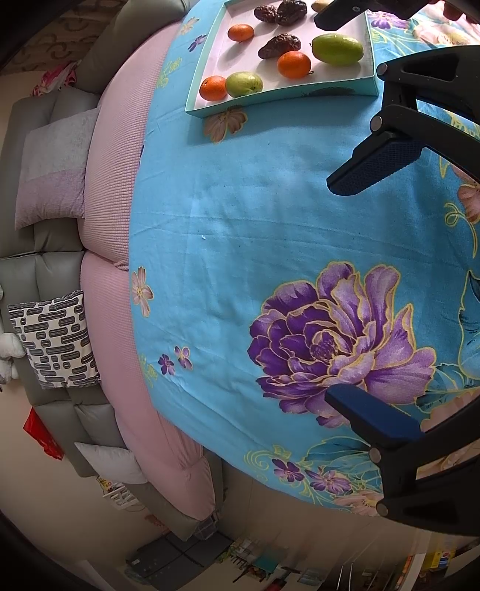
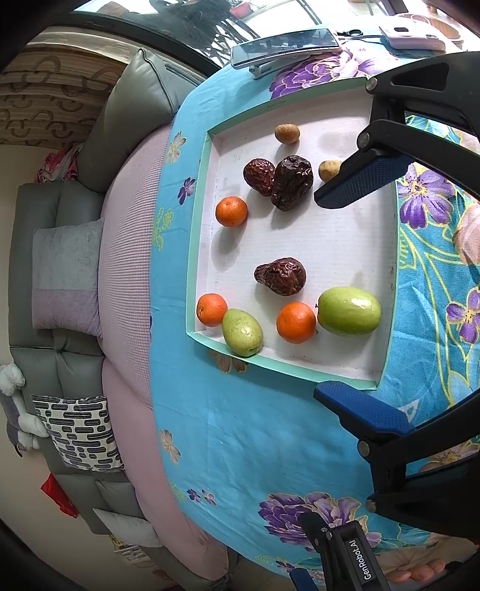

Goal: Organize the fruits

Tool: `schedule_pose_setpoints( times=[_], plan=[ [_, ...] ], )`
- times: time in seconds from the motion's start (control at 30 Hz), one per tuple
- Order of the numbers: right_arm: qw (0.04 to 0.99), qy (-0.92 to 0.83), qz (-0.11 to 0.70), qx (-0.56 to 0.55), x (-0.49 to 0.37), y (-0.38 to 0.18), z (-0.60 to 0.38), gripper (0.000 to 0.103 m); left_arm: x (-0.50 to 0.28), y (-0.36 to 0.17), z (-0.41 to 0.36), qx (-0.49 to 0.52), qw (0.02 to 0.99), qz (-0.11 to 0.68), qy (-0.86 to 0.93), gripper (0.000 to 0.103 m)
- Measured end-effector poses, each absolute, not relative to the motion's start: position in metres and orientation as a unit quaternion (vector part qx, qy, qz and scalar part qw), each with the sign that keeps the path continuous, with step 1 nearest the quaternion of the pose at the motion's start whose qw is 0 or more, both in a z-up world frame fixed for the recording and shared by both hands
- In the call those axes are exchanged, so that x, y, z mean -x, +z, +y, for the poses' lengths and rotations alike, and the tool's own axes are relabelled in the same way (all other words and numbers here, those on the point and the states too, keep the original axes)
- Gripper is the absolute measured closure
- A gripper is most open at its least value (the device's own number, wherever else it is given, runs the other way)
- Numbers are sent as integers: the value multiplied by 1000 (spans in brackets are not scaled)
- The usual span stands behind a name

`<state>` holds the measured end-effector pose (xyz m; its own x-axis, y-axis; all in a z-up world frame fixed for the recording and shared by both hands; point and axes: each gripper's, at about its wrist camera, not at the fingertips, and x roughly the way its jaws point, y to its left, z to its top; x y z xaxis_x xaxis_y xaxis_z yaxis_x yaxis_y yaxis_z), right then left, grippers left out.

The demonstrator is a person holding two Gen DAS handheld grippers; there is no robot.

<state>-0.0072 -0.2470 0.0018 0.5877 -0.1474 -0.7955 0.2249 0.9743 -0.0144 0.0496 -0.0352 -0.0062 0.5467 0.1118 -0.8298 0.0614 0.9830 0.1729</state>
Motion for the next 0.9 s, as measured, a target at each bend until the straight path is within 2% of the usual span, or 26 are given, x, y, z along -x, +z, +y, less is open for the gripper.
schedule_pose_setpoints(
  times=[0.9],
  plan=[
    [888,-107,444,-45,7,0,-250,8,-50,-6,-35,-90,874,477,18,0]
  ],
)
